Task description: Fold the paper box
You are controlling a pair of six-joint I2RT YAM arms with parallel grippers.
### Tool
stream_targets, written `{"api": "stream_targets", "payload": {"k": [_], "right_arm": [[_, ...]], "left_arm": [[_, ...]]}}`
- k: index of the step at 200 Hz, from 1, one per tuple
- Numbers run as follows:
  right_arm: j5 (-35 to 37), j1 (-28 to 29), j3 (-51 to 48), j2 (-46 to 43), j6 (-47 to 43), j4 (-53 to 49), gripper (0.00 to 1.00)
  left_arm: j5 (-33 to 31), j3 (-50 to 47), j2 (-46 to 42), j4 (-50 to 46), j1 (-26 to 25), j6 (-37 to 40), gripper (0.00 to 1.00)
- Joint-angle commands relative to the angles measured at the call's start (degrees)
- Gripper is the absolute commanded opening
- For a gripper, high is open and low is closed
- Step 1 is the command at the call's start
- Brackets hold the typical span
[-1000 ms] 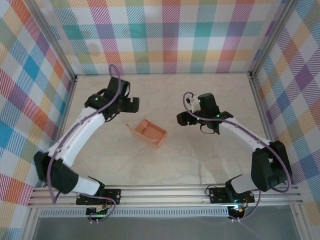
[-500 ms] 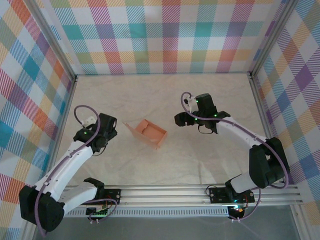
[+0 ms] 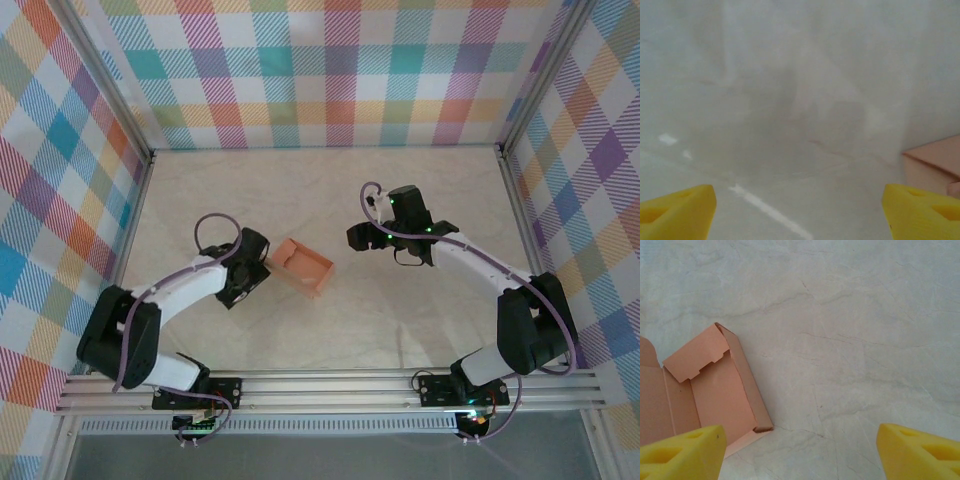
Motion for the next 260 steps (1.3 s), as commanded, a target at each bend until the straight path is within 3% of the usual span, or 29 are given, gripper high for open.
{"api": "stream_targets", "payload": {"k": [1, 104, 123, 146, 183, 218, 260], "right_arm": [[3.51, 0.37, -1.53, -3.66, 2.76, 1.77, 0.78], [15.44, -3.77, -13.11, -19.85, 7.18, 0.81, 0.77], [13.94, -5.00, -14.54, -21.64, 7.38, 0.35, 0.77], [4.84, -6.97, -14.89, -20.49, 4.66, 0.80, 0.77], [-5.84, -7.15, -11.39, -12.39, -2.05, -1.16, 0.72], [-9.58, -7.10, -6.57, -3.48, -7.35, -2.47, 0.50], [-9.79, -7.03, 0.54, 6.04, -12.97, -8.11, 0.33]], "left_arm": [[2.46, 5.20, 4.17, 4.18, -0.63, 3.02, 0.86], [19.81, 39.55, 33.89, 3.89, -4.44, 23.14, 0.87], [22.94, 43.54, 36.37, 3.22, -5.41, 24.64, 0.88], [26.35, 44.93, 36.63, 3.92, -5.48, 25.97, 0.91], [20.54, 35.53, 27.20, 7.35, -1.65, 24.55, 0.97], [18.86, 20.26, 14.02, 10.93, 5.27, 23.59, 0.99], [20.04, 0.48, -1.62, 12.58, 5.05, 22.03, 0.97]]}}
